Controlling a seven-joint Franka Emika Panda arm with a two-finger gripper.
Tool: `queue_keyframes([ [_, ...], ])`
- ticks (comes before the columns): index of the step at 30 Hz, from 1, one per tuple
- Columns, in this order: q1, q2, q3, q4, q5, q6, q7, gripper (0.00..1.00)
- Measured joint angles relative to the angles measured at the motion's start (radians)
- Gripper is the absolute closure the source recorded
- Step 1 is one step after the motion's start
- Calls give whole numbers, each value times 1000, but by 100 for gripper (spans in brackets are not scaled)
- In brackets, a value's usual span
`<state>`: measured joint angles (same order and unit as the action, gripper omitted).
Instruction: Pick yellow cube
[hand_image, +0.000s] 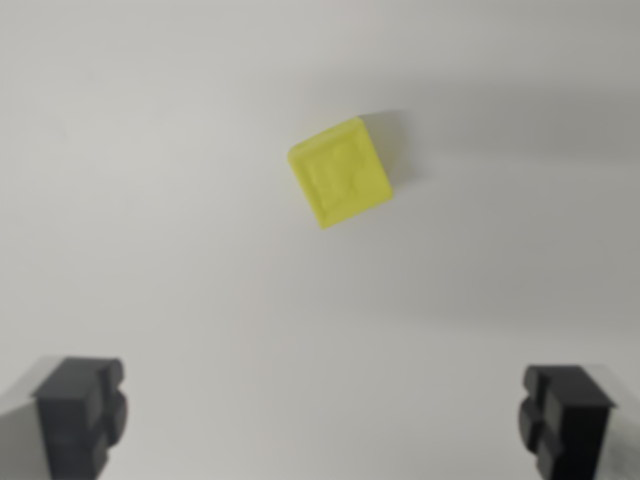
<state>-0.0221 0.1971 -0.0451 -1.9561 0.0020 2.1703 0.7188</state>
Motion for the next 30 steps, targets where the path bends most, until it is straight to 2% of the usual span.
queue_keyframes([
  [30,-5,116,0,-43,11,153,-181,0],
])
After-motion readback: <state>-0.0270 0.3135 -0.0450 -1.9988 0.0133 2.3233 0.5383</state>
